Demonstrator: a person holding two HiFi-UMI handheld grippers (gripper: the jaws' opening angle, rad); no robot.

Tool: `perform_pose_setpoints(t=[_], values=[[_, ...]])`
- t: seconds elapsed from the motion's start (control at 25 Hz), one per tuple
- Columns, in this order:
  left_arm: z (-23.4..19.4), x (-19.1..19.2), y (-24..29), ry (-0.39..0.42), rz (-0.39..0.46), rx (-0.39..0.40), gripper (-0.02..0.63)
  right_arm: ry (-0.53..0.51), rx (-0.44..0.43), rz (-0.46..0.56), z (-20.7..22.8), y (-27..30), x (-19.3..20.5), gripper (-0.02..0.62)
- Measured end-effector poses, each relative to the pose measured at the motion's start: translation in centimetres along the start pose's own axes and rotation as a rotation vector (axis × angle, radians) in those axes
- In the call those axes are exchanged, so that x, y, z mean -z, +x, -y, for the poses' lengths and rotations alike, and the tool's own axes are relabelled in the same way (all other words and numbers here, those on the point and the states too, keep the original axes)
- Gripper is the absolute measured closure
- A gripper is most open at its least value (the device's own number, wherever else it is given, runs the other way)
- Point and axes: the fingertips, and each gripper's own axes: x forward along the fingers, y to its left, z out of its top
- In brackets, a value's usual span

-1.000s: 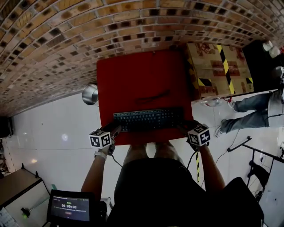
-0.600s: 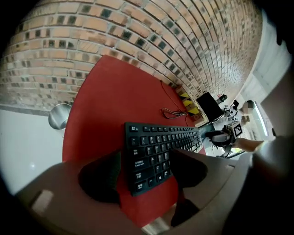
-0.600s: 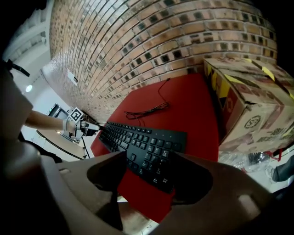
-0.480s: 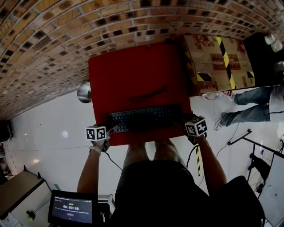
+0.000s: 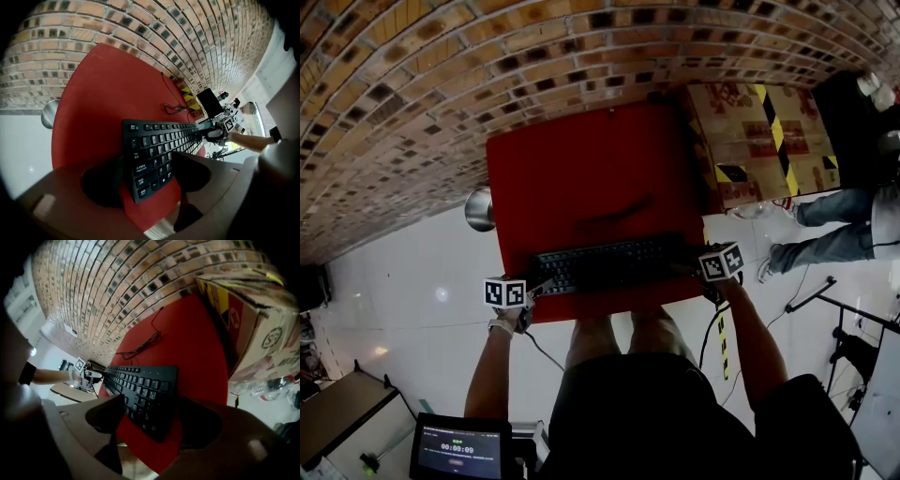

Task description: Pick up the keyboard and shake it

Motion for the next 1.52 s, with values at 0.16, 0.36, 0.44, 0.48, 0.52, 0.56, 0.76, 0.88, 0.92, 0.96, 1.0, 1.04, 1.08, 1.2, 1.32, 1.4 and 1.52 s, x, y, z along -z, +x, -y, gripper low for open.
perform_pose_setpoints(t=[0.16, 0.36, 0.44, 0.48, 0.52, 0.56, 0.76, 0.88, 0.92, 0.96, 1.0, 1.04, 1.08, 1.2, 1.32, 1.4, 1.52], values=[[0.1, 0.1, 0.1, 0.004, -0.016, 0.002, 0.279, 0.035, -0.151, -0.035, -0.7, 0.2, 0.3, 0.255], [-0.1, 0.1, 0.0, 0.007, -0.017, -0.013, 0.282, 0.067, -0.31, -0.037, -1.2, -0.3, -0.1, 0.255], [-0.1, 0.1, 0.0, 0.006, -0.023, -0.018, 0.281, 0.075, -0.361, -0.042, -1.3, -0.5, -0.1, 0.255], [-0.1, 0.1, 0.1, 0.004, -0.026, -0.02, 0.281, 0.08, -0.384, -0.045, -1.3, -0.6, -0.2, 0.255], [-0.2, 0.1, 0.1, 0.002, -0.029, -0.02, 0.278, 0.088, -0.407, -0.047, -1.4, -0.8, -0.2, 0.255], [-0.2, 0.0, 0.1, 0.0, -0.03, -0.019, 0.278, 0.1, -0.431, -0.046, -1.4, -0.9, -0.4, 0.255], [-0.8, -0.1, -0.2, -0.036, -0.012, -0.031, 0.308, 0.162, -0.534, -0.003, -1.9, -1.1, -1.6, 0.259], [-1.1, -0.1, -0.2, -0.047, -0.012, -0.03, 0.324, 0.168, -0.566, -0.027, -2.3, -1.3, -1.3, 0.282], [-1.1, -0.2, -0.3, -0.048, -0.012, -0.029, 0.328, 0.16, -0.57, -0.054, -2.2, -1.3, -0.9, 0.306], [-1.2, -0.2, -0.3, -0.047, -0.012, -0.03, 0.339, 0.141, -0.567, -0.088, -2.1, -1.3, -0.4, 0.341], [-1.2, -0.3, -0.4, -0.043, -0.013, -0.032, 0.35, 0.11, -0.552, -0.125, -1.9, -1.2, 0.1, 0.368], [-1.3, -0.3, -0.4, -0.035, -0.016, -0.036, 0.358, 0.062, -0.521, -0.161, -1.7, -1.0, 0.7, 0.393], [-1.4, -0.2, -0.4, -0.024, -0.021, -0.042, 0.364, -0.002, -0.473, -0.191, -1.4, -0.6, 1.2, 0.405], [-1.5, -0.1, -0.2, -0.004, -0.032, -0.053, 0.36, -0.174, -0.331, -0.194, -0.9, 0.1, 1.6, 0.403], [-1.5, 0.0, -0.3, -0.009, -0.025, -0.052, 0.364, -0.103, -0.346, -0.109, -1.3, 0.1, 1.3, 0.362], [-1.5, 0.0, -0.3, -0.008, -0.025, -0.053, 0.364, 0.056, -0.431, -0.033, -1.6, -0.3, 0.7, 0.363], [-1.4, -0.1, -0.3, -0.014, -0.023, -0.049, 0.362, 0.217, -0.532, 0.057, -1.9, -0.9, -0.4, 0.365]])
